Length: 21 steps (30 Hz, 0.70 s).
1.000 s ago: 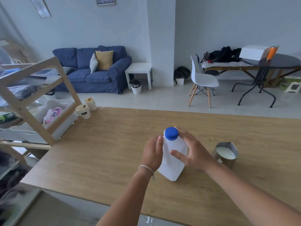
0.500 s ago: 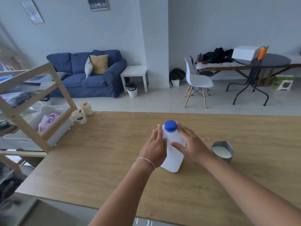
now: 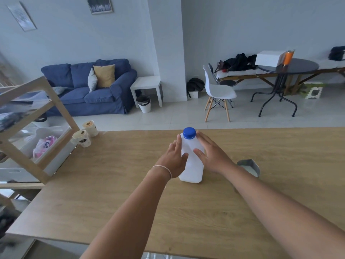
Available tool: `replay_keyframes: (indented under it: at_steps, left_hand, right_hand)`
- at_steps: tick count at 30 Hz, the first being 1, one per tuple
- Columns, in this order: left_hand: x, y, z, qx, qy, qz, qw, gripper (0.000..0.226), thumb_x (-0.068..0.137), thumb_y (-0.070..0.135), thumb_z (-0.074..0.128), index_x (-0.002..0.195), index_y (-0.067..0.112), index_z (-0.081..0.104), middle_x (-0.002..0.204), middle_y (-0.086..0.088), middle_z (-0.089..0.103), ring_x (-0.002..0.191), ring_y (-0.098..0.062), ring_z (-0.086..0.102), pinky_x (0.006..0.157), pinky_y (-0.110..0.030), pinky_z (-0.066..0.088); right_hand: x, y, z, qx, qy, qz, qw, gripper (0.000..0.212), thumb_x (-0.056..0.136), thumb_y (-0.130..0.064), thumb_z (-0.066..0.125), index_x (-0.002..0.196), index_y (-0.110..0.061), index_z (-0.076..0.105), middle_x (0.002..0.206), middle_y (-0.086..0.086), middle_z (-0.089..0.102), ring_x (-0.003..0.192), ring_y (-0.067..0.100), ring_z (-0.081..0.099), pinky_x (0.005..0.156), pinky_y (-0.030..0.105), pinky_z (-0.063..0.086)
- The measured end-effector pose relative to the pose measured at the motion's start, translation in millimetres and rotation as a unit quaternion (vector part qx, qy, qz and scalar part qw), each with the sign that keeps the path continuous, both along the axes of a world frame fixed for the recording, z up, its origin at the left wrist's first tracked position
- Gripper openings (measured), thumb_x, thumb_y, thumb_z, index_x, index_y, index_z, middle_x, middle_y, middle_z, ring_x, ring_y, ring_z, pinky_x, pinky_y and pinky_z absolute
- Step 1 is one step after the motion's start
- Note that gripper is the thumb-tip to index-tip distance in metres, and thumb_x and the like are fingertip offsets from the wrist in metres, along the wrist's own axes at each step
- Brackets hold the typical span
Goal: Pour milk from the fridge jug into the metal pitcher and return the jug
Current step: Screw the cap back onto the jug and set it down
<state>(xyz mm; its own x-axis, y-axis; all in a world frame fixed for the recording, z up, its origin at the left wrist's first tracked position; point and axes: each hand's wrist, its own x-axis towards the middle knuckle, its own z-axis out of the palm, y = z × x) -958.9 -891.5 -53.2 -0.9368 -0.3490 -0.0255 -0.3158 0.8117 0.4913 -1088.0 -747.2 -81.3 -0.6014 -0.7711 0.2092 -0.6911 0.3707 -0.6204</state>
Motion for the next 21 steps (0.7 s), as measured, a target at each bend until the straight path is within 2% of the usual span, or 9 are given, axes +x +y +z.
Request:
replay_keyframes:
  at_steps: [4, 6, 8, 11, 15, 18, 21]
  left_hand:
    - [7.4, 5.5, -8.2, -0.011, 0.009, 0.007, 1.0, 0.077, 0.106, 0.037, 0.037, 0.158, 0.012, -0.014, 0.17, -0.005, -0.002, 0.156, -0.022, 0.007, 0.123, -0.04, 0.021]
    - [12.2, 7.5, -12.5, -0.012, 0.024, 0.021, 0.999, 0.077, 0.106, 0.037, 0.037, 0.158, 0.01, -0.013, 0.17, -0.008, -0.004, 0.156, -0.022, 0.005, 0.124, -0.038, 0.017]
    - [19.6, 11.4, -18.2, 0.001, 0.052, 0.051, 0.997, 0.076, 0.105, 0.039, 0.037, 0.159, 0.01, -0.008, 0.169, -0.009, 0.0, 0.155, -0.023, 0.009, 0.122, -0.038, 0.021]
    - [33.3, 23.8, -28.7, 0.018, 0.135, 0.109, 0.985, 0.071, 0.104, 0.041, 0.04, 0.16, 0.012, 0.007, 0.166, -0.009, 0.017, 0.151, -0.024, 0.025, 0.113, -0.034, 0.031]
    - [47.5, 54.9, -47.5, 0.019, 0.229, 0.105, 0.968, 0.059, 0.102, 0.037, 0.043, 0.155, 0.015, 0.028, 0.152, -0.005, 0.039, 0.133, -0.021, 0.046, 0.101, -0.031, 0.043]
    - [52.6, 80.2, -66.7, 0.005, 0.217, 0.026, 0.976, 0.056, 0.102, 0.032, 0.047, 0.151, 0.008, 0.037, 0.149, -0.009, 0.043, 0.129, -0.023, 0.051, 0.098, -0.032, 0.047]
    - [54.6, 96.4, -87.6, 0.005, 0.17, -0.039, 0.985, 0.055, 0.103, 0.026, 0.049, 0.151, 0.002, 0.037, 0.149, -0.014, 0.043, 0.131, -0.028, 0.051, 0.104, -0.039, 0.047]
  right_hand:
    - [8.0, 10.9, -14.2, 0.031, -0.019, 0.006, 0.999, 0.082, 0.104, -0.048, 0.045, 0.163, -0.022, -0.007, 0.168, -0.015, -0.014, 0.152, -0.001, -0.008, 0.12, 0.025, 0.008]
    - [15.1, 18.1, -22.4, 0.04, -0.051, 0.003, 0.998, 0.088, 0.103, -0.052, 0.044, 0.161, -0.022, -0.015, 0.164, -0.018, -0.022, 0.148, -0.005, -0.014, 0.121, 0.024, 0.004]
    - [22.9, 26.2, -29.7, 0.056, -0.063, 0.002, 0.996, 0.089, 0.103, -0.057, 0.041, 0.16, -0.022, -0.017, 0.166, -0.016, -0.021, 0.151, -0.001, -0.012, 0.124, 0.028, 0.004]
    - [33.9, 38.4, -39.9, 0.081, -0.054, 0.003, 0.995, 0.087, 0.102, -0.062, 0.035, 0.161, -0.019, -0.013, 0.17, -0.007, -0.014, 0.156, 0.006, -0.008, 0.125, 0.03, 0.005]
    - [52.3, 58.4, -58.8, 0.08, -0.065, -0.018, 0.994, 0.087, 0.098, -0.07, 0.026, 0.162, -0.02, -0.008, 0.17, -0.009, -0.006, 0.15, -0.003, -0.008, 0.117, 0.021, 0.0]
    - [71.3, 76.6, -79.0, 0.095, -0.052, -0.027, 0.994, 0.081, 0.103, -0.061, 0.027, 0.162, -0.017, -0.006, 0.171, -0.006, -0.006, 0.154, 0.001, -0.007, 0.124, 0.024, 0.002]
    - [88.3, 97.1, -97.7, 0.096, -0.038, -0.03, 0.994, 0.082, 0.101, -0.063, 0.025, 0.163, -0.016, -0.001, 0.171, -0.004, 0.0, 0.155, 0.002, -0.004, 0.119, 0.015, 0.001]
